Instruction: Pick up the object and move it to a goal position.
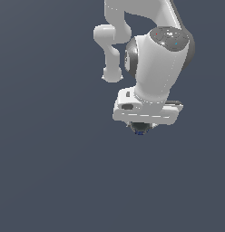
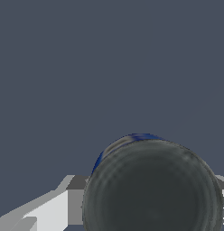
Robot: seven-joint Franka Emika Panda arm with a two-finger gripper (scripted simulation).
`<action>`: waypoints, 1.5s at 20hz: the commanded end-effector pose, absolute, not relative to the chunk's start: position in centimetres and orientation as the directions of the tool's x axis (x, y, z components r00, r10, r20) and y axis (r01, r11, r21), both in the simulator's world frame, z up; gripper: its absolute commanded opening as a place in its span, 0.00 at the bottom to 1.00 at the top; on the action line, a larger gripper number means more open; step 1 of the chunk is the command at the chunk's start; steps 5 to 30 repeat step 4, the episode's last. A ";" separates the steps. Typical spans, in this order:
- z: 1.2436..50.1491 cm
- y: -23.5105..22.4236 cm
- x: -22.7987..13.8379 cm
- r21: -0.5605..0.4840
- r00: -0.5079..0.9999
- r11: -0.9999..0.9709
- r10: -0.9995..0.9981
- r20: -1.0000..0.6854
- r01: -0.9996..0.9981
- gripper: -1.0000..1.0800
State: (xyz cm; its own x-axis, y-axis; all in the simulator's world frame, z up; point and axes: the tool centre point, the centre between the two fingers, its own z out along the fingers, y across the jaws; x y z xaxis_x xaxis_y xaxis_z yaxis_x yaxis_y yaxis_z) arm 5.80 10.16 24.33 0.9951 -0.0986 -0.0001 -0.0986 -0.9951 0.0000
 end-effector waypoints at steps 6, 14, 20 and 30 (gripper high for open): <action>24.9 10.2 6.1 0.000 0.995 -0.995 -0.099 0.000 -0.099 0.00; 24.9 10.2 6.1 0.000 0.995 -0.995 -0.099 0.000 -0.099 0.00; 24.9 10.2 6.1 0.000 0.995 -0.995 -0.099 0.000 -0.099 0.00; 24.9 10.2 6.1 0.000 0.995 -0.995 -0.099 0.000 -0.099 0.00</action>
